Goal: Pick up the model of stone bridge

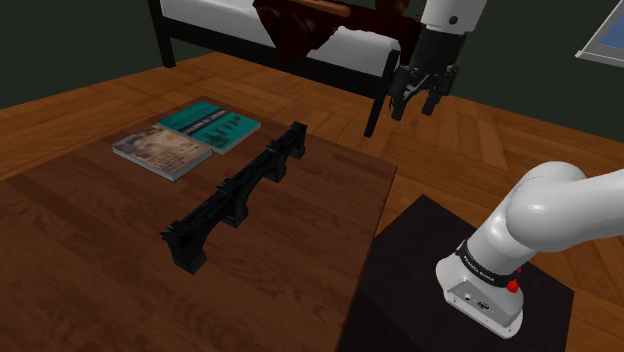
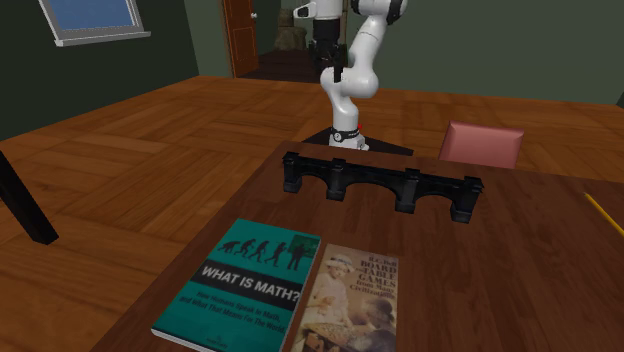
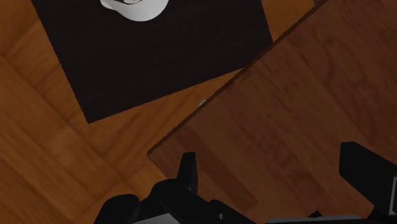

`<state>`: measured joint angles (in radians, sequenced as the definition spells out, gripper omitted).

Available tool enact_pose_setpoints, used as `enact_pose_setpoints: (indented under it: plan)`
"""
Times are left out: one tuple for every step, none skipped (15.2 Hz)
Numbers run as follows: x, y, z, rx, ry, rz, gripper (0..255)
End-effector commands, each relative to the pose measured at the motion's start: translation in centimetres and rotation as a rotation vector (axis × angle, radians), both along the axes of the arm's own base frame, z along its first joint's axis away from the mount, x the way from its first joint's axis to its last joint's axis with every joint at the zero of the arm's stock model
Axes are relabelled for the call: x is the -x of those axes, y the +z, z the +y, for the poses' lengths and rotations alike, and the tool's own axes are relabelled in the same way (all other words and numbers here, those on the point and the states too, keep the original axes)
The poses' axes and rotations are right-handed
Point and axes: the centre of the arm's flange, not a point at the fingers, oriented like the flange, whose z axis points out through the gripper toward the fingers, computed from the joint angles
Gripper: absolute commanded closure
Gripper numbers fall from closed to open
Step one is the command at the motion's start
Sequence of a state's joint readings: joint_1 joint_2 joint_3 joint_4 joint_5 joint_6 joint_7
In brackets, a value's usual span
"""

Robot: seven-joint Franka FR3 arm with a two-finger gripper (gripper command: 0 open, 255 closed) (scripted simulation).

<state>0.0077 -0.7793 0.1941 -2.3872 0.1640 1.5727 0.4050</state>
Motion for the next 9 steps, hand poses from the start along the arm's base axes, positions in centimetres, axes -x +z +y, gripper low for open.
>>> enact_pose_setpoints:
  plan:
    - [-0.4, -0.9, 2.6, 0.006, -0.073, -0.003, 0]
    - [-0.6, -1.3, 3.9, 0.009, -0.105, -0.005, 0]
    - [-0.8, -1.6, 5.2, 0.013, -0.138, -0.006, 0]
    - [-1.1, -2.0, 6.4, 0.016, -0.171, -0.008, 0]
    - [-1.4, -2.4, 7.7, 0.019, -0.204, -0.01, 0]
    - [-1.8, -2.8, 8.9, 0.023, -0.237, -0.011, 0]
    - [-2.2, -3.2, 10.1, 0.026, -0.27, -0.013, 0]
    - [-2.7, -3.5, 11.3, 0.03, -0.303, -0.014, 0]
    - [-3.2, -3.9, 12.5, 0.033, -0.336, -0.016, 0]
